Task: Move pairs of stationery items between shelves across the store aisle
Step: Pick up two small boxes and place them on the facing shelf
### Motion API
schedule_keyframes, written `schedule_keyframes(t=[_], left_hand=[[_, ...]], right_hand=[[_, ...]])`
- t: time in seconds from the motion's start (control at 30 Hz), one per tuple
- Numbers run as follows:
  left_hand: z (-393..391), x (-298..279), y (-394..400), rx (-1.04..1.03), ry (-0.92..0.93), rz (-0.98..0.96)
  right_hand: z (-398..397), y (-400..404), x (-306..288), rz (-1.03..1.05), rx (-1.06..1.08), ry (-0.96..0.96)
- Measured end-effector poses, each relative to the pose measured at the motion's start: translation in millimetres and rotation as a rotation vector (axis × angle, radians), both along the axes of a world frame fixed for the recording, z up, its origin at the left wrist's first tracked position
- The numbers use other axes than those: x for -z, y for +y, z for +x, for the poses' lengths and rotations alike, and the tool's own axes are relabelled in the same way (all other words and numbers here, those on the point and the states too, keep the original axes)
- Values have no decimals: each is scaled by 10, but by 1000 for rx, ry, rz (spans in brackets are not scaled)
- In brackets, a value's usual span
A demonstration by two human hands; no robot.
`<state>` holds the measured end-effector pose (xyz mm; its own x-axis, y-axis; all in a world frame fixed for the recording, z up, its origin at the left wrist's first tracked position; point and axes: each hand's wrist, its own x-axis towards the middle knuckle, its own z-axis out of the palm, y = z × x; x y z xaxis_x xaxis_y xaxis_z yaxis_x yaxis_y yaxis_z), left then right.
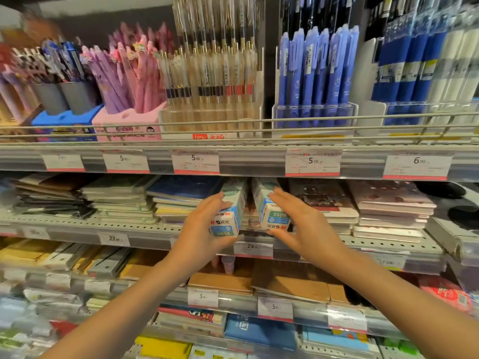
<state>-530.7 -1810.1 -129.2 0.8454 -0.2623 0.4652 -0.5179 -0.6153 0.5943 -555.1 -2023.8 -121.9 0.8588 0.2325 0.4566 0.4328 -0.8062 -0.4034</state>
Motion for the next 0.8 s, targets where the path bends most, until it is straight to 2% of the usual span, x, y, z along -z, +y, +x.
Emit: schedule_keyframes(t=[0.37, 0.57, 0.8], left_hand=[[-428, 32, 854, 2, -59, -28], [-553, 5, 1273, 16, -114, -76], [-669, -4, 2109, -119, -131, -2]], right_hand=[[-33, 491, -31, 12, -90, -38], [-12, 810, 16, 27, -83, -238], [53, 1504, 132, -9, -268, -368]])
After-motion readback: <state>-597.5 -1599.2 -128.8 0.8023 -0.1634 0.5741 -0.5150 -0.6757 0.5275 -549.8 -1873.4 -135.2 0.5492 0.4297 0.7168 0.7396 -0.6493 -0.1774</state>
